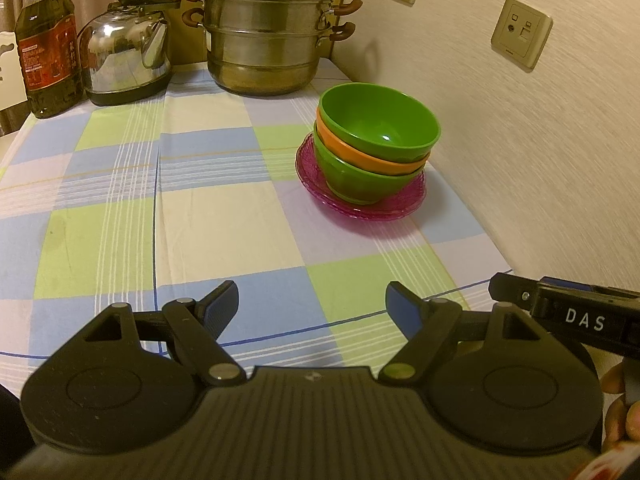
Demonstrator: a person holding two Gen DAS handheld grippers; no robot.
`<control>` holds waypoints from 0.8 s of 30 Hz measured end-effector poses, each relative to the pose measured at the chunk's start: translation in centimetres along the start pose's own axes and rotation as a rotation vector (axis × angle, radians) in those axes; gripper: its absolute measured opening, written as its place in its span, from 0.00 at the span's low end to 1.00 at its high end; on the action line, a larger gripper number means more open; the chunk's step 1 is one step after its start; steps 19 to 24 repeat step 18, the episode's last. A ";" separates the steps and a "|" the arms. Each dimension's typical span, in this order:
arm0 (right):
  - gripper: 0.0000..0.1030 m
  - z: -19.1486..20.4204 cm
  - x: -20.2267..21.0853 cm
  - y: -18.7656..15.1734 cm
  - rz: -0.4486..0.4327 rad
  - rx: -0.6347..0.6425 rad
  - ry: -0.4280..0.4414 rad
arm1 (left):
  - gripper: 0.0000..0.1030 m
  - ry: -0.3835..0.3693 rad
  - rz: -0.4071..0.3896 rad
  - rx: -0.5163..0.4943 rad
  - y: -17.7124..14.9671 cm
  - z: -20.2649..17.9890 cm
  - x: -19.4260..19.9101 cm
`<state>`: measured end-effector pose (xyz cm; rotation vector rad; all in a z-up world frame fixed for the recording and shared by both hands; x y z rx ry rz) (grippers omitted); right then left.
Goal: Organize plates and bowls
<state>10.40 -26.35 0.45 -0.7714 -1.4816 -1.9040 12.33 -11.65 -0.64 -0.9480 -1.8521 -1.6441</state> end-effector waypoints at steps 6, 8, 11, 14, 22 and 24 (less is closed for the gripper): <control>0.58 0.0 0.0 0.0 -0.001 0.000 0.000 | 0.77 -0.002 0.001 0.000 0.0 0.1 0.0; 0.58 0.0 0.0 0.0 0.000 -0.001 0.000 | 0.77 -0.002 0.000 -0.001 0.0 0.1 0.0; 0.58 0.0 0.0 0.0 0.000 0.000 0.000 | 0.77 -0.005 0.003 -0.002 -0.1 0.1 -0.1; 0.58 0.0 0.0 0.0 0.000 0.000 0.000 | 0.77 -0.013 -0.002 0.000 -0.1 0.1 0.0; 0.58 0.0 0.0 0.0 0.000 0.000 -0.001 | 0.77 -0.030 -0.013 0.006 -0.2 0.2 0.0; 0.58 0.0 0.0 0.0 0.000 0.000 -0.001 | 0.77 -0.030 -0.013 0.006 -0.2 0.2 0.0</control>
Point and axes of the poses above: each gripper's, at about its wrist camera, not at the fingertips, and x roughly against the way its jaws point, z to its left, y to its top, the point moved 1 cm from there along -x, roughly the way its jaws point, and after that the axes turned 1 degree about -y, right-handed, at the moved point
